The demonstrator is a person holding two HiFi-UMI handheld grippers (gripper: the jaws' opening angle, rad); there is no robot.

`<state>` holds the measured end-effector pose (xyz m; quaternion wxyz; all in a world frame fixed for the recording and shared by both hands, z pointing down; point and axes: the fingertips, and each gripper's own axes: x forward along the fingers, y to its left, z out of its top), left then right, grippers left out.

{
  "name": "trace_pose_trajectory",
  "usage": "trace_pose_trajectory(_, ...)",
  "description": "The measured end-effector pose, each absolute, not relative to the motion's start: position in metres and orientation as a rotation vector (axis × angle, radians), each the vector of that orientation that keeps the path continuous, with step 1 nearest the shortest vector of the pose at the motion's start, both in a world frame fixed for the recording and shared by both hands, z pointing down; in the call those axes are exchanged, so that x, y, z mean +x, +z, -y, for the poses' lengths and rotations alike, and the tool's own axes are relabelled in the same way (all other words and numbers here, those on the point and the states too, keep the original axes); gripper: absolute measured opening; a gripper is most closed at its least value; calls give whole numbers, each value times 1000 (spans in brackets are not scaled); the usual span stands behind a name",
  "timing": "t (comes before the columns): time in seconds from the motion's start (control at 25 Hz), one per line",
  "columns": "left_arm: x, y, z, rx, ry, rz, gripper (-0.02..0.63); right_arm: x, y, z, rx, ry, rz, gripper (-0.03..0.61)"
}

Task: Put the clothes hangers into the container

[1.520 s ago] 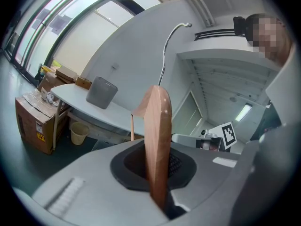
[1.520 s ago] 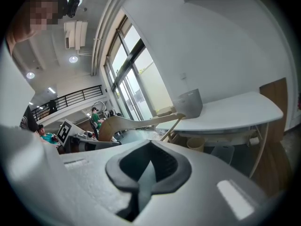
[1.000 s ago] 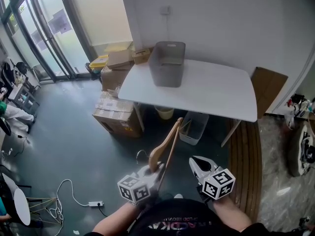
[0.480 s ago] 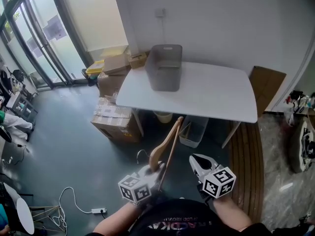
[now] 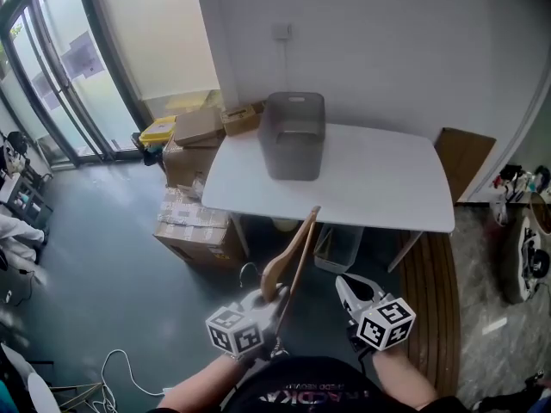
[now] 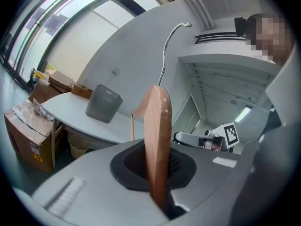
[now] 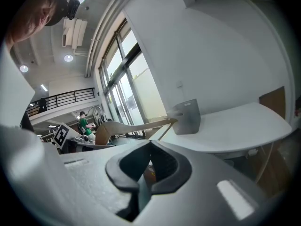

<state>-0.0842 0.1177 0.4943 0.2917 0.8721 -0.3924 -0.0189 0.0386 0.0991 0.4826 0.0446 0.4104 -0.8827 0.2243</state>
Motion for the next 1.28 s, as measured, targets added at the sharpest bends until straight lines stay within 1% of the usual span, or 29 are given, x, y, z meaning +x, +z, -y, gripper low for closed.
trace_pose_trajectory(0.36, -155, 498, -33, 2336, -40, 1000, 2, -25, 489, -17, 1330, 700, 2664, -1)
trace_pose_trajectory(0.68, -192, 488, 23, 2379, -40, 982, 2, -64, 486, 38, 1385, 678, 2674, 0)
trace_pose_trajectory(0.96, -205, 475, 61, 2374, -75, 1011, 2, -78, 478, 76, 1372, 651, 2689, 0)
trace_pose_trajectory(1.28, -191, 470, 109, 2367, -83, 1094, 2, -65, 475, 137, 1306, 629, 2712, 0)
